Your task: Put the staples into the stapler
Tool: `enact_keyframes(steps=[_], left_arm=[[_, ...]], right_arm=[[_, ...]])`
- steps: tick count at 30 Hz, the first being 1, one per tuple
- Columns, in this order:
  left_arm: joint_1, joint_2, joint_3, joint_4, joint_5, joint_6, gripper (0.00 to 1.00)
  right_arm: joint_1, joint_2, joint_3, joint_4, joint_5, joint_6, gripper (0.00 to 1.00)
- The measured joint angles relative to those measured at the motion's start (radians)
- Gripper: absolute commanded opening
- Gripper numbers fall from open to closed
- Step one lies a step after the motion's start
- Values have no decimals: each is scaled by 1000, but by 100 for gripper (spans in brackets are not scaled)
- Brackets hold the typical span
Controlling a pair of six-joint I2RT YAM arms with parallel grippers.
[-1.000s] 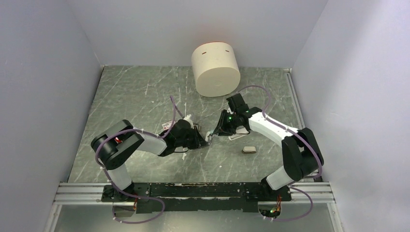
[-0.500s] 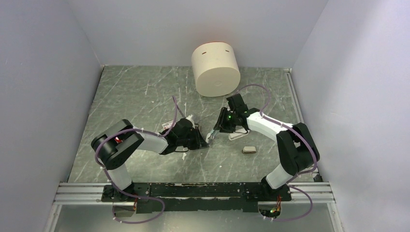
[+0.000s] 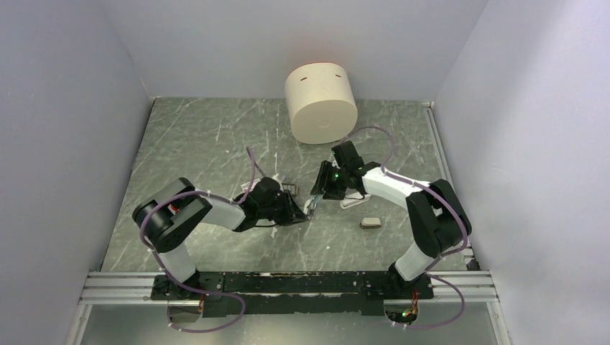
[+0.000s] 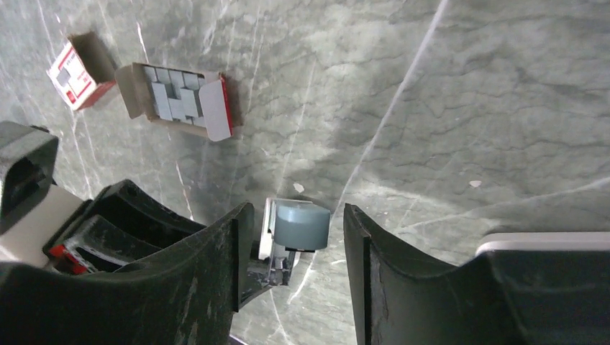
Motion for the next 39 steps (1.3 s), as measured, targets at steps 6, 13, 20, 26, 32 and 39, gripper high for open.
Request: enact_keyframes(steps=[6, 13, 20, 26, 32, 39], left_arm=[[54, -4, -67, 90, 73, -93, 33], [80, 10, -94, 142, 123, -154, 34], [85, 11, -97, 143, 128, -160, 35], [87, 5, -97, 138, 130, -157, 41], [87, -51, -97, 67, 117, -122, 49], [91, -225, -94, -116, 15, -39, 55]], right_arm=[[53, 39, 0, 3, -3, -1, 56], [108, 59, 2, 0, 19, 5, 56], [148, 93, 49, -37, 86, 27, 48], [185, 107, 83, -71, 152, 43, 41], [206, 108, 102, -106, 215, 43, 36], [208, 116, 129, -117, 286, -9, 35]])
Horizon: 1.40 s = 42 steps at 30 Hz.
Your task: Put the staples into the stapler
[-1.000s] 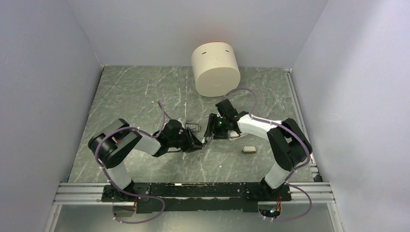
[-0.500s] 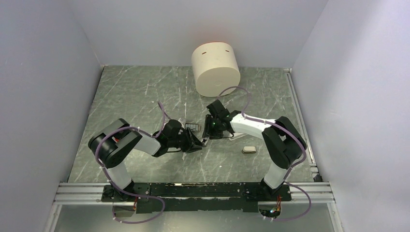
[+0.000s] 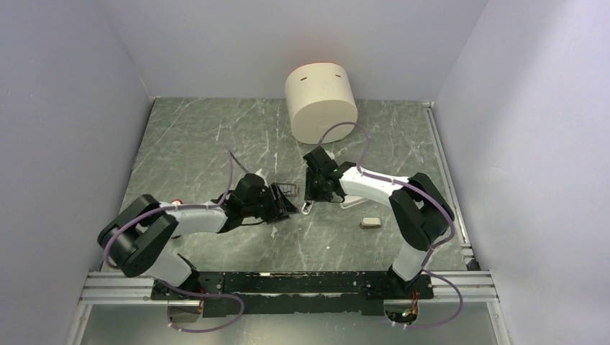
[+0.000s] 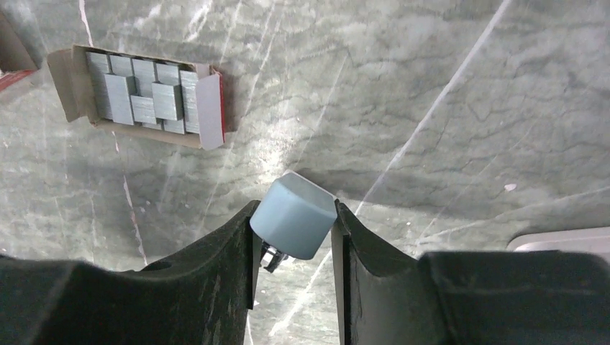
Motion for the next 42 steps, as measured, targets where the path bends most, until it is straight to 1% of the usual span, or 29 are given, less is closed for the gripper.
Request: enact_keyframes(steps=[7, 10, 13, 16, 19, 25, 28, 31, 34, 37, 42], left_arm=[[3, -132, 42, -172, -124, 91, 60], [7, -161, 61, -225, -164, 122, 60], [14, -170, 66, -251, -181, 137, 61], [21, -171, 71, -279, -194, 151, 61], [24, -171, 72, -295, -199, 159, 61], [26, -171, 72, -304, -199, 168, 62], [27, -171, 73, -306, -199, 172, 63], [27, -173, 73, -307, -200, 175, 64], [27, -184, 73, -313, -203, 179, 64], [27, -204, 73, -315, -207, 185, 65], [27, -266, 73, -318, -217, 207, 69]], right_arm=[[-14, 35, 67, 21, 15, -113, 34], [-29, 71, 101, 31, 10, -158, 34], [-47, 117, 134, 32, 2, -193, 34], [-62, 130, 148, 37, -13, -216, 35], [-74, 134, 151, 42, -31, -225, 38], [-76, 134, 151, 44, -33, -239, 51], [-81, 134, 149, 44, -29, -242, 55], [-82, 126, 147, 37, -29, -241, 56], [-82, 87, 139, 29, -21, -235, 57], [-82, 8, 108, 21, 5, -218, 58], [-95, -216, 27, -14, 127, -155, 68]])
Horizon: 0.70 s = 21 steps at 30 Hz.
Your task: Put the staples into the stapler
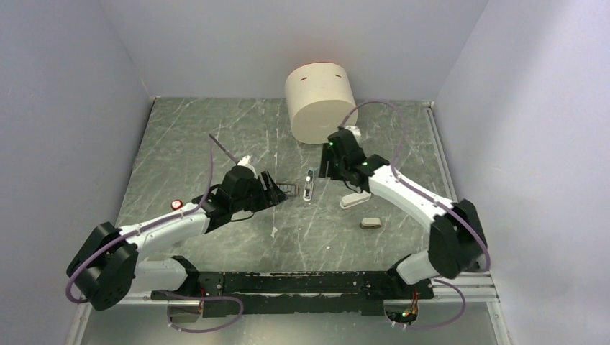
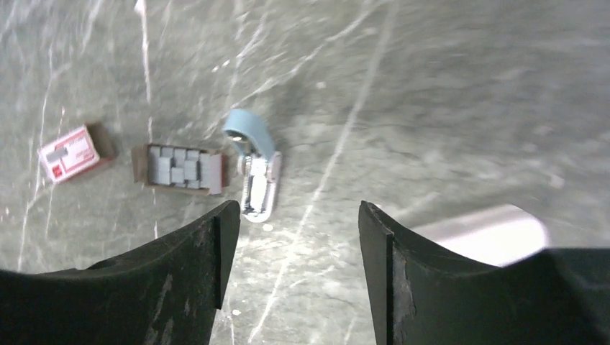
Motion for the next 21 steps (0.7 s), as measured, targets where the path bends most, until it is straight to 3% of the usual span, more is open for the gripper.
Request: enact_keyframes(steps=[8, 18, 21], left_arm=[[0, -143, 0, -29, -72, 66, 76], [0, -220, 0, -58, -138, 119, 75], [0, -210, 0, -58, -137, 130, 75]], right_arm=[[-73, -189, -101, -140, 196, 172, 75], [-96, -120, -226, -187, 161, 431, 70], [-96, -74, -232, -165, 143, 479, 61]])
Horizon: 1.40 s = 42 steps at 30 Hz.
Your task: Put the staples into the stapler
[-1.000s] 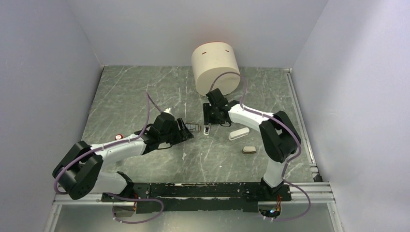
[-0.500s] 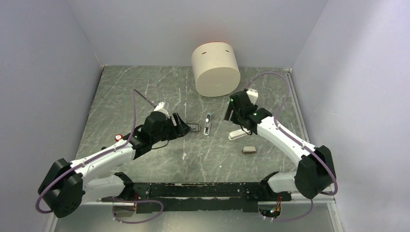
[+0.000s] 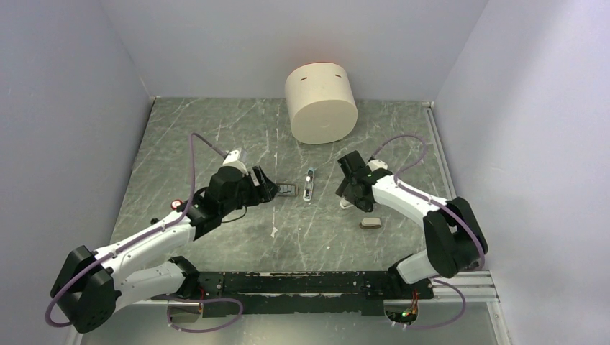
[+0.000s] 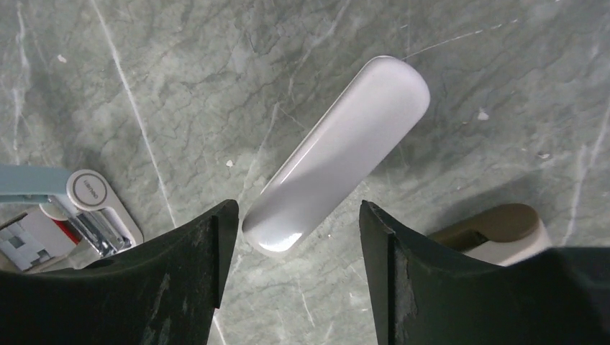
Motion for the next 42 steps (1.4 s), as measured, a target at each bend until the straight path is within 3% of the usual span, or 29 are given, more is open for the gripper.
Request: enact_keyframes(steps=[3, 8, 23, 31, 35, 42], left_arm=[[0, 8, 0, 0, 0, 10, 75], [0, 21, 0, 0, 0, 18, 75], [0, 106, -13, 92, 95, -8, 75], [0, 146, -20, 138, 131, -32, 76], [-3, 146, -20, 159, 135, -35, 77], [-18, 163, -20, 171, 136, -45, 79]], right_arm=[[0, 32, -1, 16, -16, 21, 41], [-1, 41, -2, 37, -42, 6, 33], [-2, 75, 4, 130, -261, -290, 37], [29, 106, 43, 85, -229, -361, 60], [35, 99, 43, 61, -206, -359, 61], [35, 72, 43, 58, -183, -317, 51]])
